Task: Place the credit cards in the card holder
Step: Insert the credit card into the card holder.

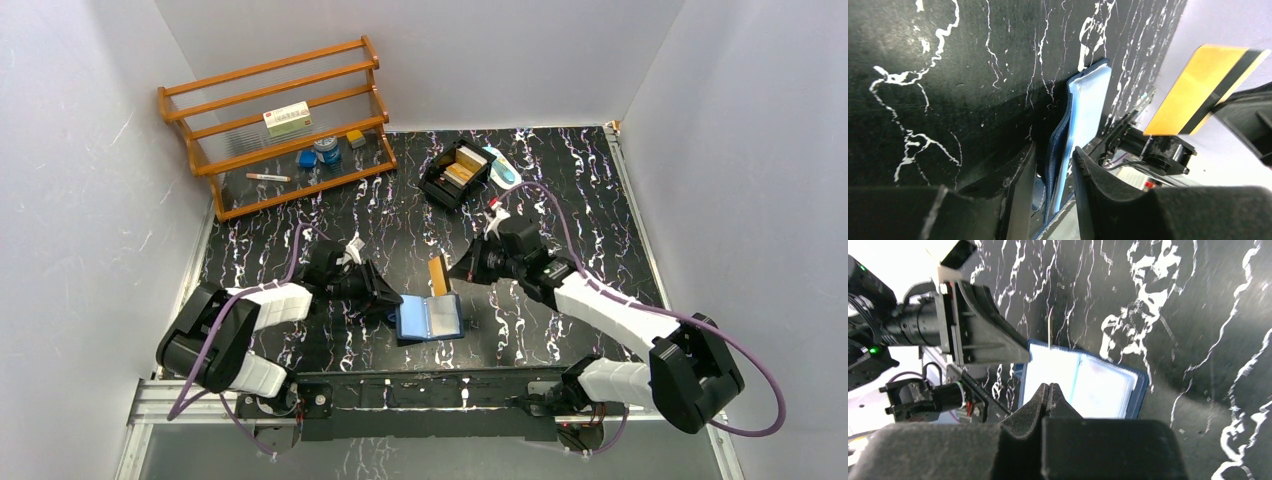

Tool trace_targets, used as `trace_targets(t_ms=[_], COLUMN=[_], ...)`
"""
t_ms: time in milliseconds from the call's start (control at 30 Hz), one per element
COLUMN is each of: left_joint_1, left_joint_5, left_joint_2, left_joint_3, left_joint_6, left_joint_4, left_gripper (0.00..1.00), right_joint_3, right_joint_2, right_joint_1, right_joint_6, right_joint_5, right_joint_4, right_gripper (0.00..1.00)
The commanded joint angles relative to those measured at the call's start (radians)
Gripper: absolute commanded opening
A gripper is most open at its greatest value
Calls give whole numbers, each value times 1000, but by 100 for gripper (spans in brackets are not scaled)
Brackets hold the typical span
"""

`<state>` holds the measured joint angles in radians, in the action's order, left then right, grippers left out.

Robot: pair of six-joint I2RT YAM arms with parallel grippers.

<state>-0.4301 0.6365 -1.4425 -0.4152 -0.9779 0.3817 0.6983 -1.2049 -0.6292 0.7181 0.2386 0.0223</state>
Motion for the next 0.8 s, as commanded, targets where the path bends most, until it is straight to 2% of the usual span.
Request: trace_targets(t_ms=[0, 200, 333, 433, 767], left_joint_1=[4, 4, 4, 3, 3], left_joint_5=[-86, -105, -99, -105, -97], left_joint_2=[70, 97, 84, 86, 60], left_joint_3=[-57, -40, -27, -16, 9], left_joint_6=[140, 177, 174, 172, 168], left_joint_4=[-222, -260, -249, -244, -211], left_gripper=[32, 29, 15, 8, 1], right_joint_3=[-66, -145, -164, -182, -219], right_joint_2=[55, 45, 28, 10, -23], right_joint_1=[-49, -98, -107, -113, -124], right_joint_6=[129, 214, 227, 249, 244], right_joint_5=[10, 4, 8, 5, -42], right_joint_4=[-149, -220, -255, -280, -316], right_gripper=[0, 0, 0, 0, 0])
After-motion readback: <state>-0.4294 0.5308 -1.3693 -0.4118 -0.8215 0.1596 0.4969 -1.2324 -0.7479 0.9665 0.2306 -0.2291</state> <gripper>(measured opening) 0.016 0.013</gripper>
